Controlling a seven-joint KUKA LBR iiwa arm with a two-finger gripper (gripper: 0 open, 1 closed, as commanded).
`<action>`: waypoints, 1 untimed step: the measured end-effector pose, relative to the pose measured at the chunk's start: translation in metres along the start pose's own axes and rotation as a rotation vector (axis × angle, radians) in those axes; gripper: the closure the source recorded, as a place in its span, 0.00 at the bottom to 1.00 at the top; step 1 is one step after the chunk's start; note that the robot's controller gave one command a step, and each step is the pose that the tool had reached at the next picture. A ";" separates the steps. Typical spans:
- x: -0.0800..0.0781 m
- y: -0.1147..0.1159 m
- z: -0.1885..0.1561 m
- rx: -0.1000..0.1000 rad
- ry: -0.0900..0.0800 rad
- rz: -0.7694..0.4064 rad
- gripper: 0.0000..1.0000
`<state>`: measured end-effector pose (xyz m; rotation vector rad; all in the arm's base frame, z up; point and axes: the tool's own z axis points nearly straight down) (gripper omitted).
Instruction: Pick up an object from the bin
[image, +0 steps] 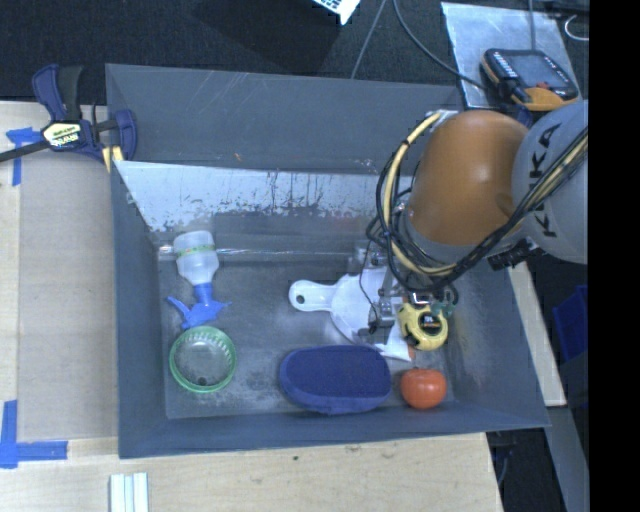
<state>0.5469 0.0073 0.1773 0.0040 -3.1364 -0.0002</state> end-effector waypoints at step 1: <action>-0.066 -0.002 0.048 0.000 -0.004 -0.071 0.00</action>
Offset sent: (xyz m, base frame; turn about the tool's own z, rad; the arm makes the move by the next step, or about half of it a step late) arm 0.0644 -0.0012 -0.0457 -0.0706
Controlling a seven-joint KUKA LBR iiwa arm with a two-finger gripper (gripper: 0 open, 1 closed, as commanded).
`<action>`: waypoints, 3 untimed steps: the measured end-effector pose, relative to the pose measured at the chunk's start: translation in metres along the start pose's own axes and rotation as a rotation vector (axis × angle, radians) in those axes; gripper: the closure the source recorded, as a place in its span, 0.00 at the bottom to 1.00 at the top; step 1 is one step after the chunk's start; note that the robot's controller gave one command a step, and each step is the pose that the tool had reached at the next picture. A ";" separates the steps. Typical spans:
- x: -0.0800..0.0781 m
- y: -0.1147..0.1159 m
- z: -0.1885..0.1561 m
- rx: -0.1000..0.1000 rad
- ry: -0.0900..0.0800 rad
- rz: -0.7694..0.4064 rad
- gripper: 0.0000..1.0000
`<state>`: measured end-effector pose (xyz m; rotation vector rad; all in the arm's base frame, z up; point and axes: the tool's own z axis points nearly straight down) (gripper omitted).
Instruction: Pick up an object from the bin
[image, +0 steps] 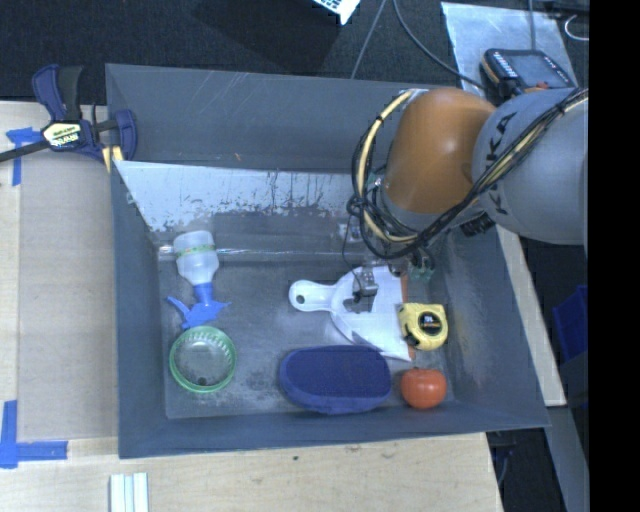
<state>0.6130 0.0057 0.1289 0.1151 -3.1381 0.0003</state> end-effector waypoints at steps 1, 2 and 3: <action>0.062 -0.025 0.049 -0.001 -0.008 0.082 0.00; 0.073 -0.028 0.038 -0.001 -0.013 -0.020 0.00; 0.073 -0.022 0.056 -0.004 -0.008 0.178 0.00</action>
Offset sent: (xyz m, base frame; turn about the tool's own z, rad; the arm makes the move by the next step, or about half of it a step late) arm -0.0618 -0.0285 -0.0504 0.0802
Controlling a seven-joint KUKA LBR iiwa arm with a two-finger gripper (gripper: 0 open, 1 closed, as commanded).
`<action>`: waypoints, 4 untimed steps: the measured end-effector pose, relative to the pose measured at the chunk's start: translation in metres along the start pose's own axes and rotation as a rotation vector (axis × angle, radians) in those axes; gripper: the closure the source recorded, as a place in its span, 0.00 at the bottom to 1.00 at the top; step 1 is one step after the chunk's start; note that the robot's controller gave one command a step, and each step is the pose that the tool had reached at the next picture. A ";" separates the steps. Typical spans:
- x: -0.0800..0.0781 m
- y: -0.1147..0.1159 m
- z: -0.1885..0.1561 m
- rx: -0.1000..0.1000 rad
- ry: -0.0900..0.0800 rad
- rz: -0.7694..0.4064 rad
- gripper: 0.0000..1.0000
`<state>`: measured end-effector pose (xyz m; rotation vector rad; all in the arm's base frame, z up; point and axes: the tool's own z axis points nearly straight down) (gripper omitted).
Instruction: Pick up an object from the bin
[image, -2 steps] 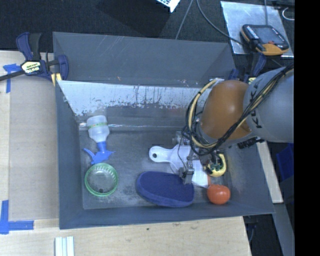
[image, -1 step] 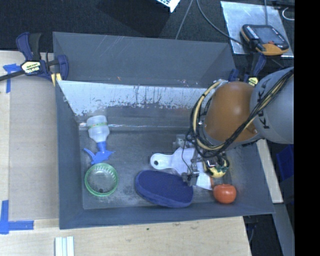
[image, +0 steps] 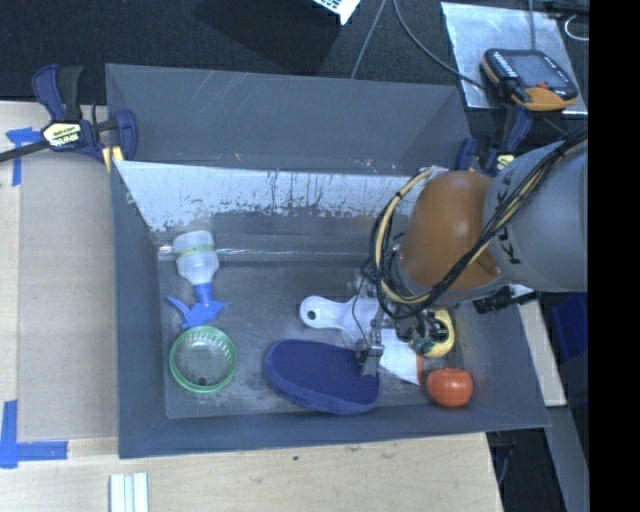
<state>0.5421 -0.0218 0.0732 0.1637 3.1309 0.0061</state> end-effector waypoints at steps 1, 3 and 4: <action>0.049 -0.009 -0.002 -0.005 -0.035 0.040 0.00; 0.030 0.008 -0.007 -0.008 -0.039 0.052 0.00; 0.029 0.008 -0.009 -0.009 -0.042 0.052 1.00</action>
Offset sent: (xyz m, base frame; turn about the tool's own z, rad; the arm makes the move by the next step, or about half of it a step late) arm -0.0572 -0.0053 -0.0032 0.0472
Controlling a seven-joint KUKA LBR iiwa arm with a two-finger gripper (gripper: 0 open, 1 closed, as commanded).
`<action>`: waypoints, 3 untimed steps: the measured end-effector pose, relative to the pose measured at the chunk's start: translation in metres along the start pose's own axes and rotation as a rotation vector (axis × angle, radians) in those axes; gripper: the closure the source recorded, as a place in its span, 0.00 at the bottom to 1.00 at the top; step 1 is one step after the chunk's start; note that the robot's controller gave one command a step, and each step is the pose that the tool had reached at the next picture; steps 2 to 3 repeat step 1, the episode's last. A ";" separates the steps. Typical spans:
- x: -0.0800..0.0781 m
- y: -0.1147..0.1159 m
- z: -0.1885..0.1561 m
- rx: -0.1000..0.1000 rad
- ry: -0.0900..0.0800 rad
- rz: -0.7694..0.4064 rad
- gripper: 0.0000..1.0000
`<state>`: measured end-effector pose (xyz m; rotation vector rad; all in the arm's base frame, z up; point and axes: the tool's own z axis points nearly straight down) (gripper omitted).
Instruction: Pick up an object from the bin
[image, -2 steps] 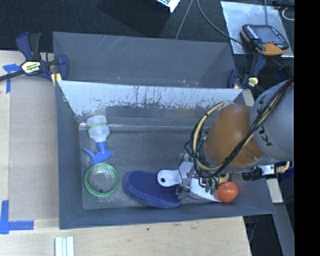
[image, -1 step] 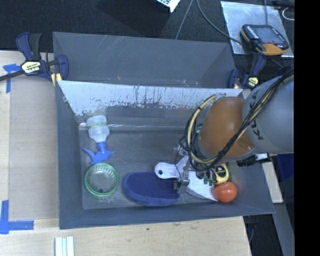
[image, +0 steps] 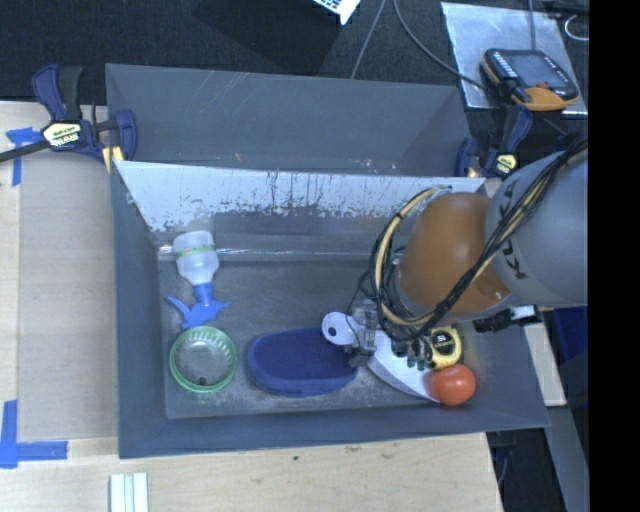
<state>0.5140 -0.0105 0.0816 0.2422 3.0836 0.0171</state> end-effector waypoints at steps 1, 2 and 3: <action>-0.035 0.021 -0.161 -0.002 -0.013 -0.031 1.00; -0.035 0.021 -0.161 -0.002 -0.013 -0.031 1.00; -0.035 0.021 -0.161 -0.002 -0.013 -0.031 1.00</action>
Offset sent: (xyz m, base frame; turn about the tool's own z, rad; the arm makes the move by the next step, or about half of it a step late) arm 0.0269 0.0148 0.1577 -0.0287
